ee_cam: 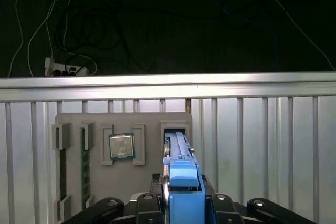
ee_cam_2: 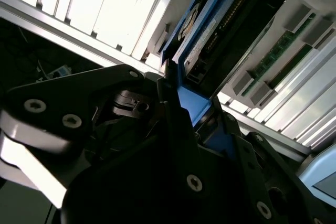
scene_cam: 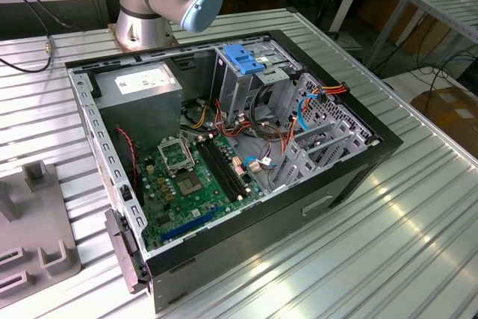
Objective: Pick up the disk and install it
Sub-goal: 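Pick up the disk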
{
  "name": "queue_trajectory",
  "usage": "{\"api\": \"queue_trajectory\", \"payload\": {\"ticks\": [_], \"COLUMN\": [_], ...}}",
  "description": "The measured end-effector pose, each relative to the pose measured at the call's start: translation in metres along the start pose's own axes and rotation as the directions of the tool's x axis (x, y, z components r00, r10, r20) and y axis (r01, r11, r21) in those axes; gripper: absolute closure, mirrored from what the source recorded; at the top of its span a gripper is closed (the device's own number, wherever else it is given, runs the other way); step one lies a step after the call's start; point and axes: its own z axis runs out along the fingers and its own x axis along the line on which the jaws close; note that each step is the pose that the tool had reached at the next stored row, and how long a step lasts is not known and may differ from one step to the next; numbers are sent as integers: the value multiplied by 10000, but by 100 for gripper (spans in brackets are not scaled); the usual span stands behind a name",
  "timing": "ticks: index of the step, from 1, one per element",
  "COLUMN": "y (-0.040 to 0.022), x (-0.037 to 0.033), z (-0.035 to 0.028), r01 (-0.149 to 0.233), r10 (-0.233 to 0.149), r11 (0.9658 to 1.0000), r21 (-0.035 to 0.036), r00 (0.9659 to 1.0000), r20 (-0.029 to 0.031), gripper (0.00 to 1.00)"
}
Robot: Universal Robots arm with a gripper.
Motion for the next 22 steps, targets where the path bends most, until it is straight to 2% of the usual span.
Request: {"api": "queue_trajectory", "payload": {"ticks": [7,22], "y": [-1,-1], "x": [1,3], "z": [-76,-179], "r01": [0,0], "r10": [0,0], "r11": [10000,10000], "r21": [1,1], "r00": [10000,10000], "r20": [0,0], "gripper": [63,63]}}
